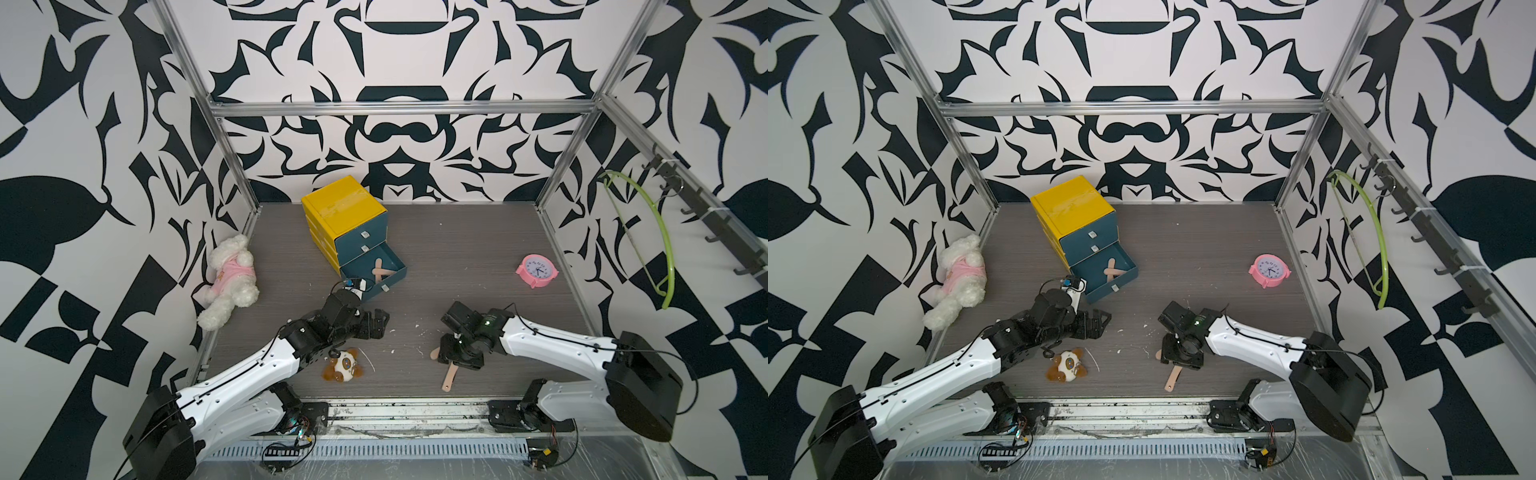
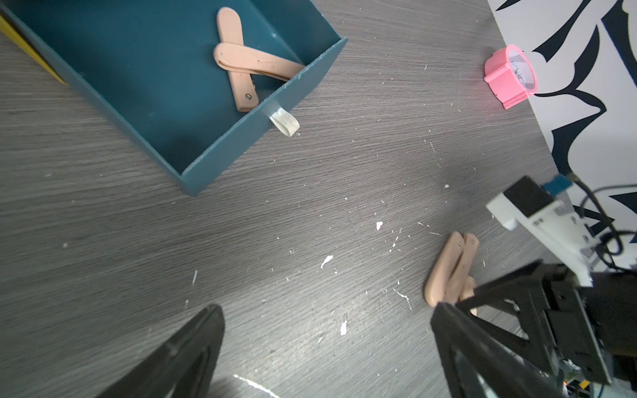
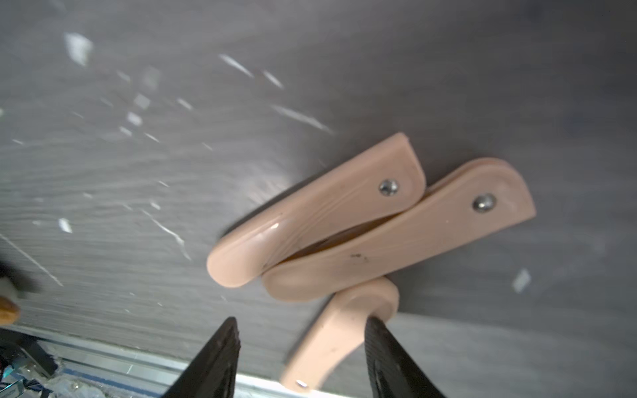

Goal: Place the fruit knives into the drawer by color
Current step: Adjust the fruit knife at the center of the board.

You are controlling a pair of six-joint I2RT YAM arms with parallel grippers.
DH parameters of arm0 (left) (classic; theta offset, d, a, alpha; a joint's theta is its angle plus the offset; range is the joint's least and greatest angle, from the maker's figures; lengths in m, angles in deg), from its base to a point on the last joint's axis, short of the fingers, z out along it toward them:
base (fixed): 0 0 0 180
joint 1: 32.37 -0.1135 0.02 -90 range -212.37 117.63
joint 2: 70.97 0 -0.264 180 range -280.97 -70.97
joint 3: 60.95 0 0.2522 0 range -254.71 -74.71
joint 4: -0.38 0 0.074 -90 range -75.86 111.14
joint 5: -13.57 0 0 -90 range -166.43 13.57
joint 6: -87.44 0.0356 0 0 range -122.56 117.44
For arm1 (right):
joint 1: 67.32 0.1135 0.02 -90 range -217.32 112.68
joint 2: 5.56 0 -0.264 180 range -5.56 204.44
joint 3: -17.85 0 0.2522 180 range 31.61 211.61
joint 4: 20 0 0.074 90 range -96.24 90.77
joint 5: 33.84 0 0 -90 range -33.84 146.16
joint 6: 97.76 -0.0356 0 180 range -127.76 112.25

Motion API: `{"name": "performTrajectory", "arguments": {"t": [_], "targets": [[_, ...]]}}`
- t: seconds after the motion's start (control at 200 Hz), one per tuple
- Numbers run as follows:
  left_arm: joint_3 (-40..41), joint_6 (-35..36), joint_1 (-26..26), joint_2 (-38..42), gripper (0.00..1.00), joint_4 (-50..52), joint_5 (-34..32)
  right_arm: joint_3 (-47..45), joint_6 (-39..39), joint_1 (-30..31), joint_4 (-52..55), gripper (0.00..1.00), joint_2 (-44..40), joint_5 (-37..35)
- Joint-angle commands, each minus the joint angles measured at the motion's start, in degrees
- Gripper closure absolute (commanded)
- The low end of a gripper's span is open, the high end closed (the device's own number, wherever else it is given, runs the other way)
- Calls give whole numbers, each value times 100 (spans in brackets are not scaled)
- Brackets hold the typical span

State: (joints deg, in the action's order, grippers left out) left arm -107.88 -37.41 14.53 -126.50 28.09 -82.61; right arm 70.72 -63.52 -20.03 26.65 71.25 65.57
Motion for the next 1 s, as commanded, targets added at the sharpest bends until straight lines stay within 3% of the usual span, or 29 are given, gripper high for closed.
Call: {"name": "performTrajectory", "arguments": {"t": [0.0, 0.23, 0.625, 0.995], "targets": [[21, 132, 4, 123, 1, 211, -119, 436, 597, -137, -619, 41, 419, -222], [-66, 136, -1, 266, 1, 370, -138, 1429, 1356, -162, -176, 45, 907, -481], [-119, 145, -5, 330, 1, 426, -215, 1770, 2171, -159, 1827, 48, 946, -366], [-86, 156, -5, 537, 1, 560, -340, 1964, 2391, 271, 1580, 54, 1637, -796]]}}
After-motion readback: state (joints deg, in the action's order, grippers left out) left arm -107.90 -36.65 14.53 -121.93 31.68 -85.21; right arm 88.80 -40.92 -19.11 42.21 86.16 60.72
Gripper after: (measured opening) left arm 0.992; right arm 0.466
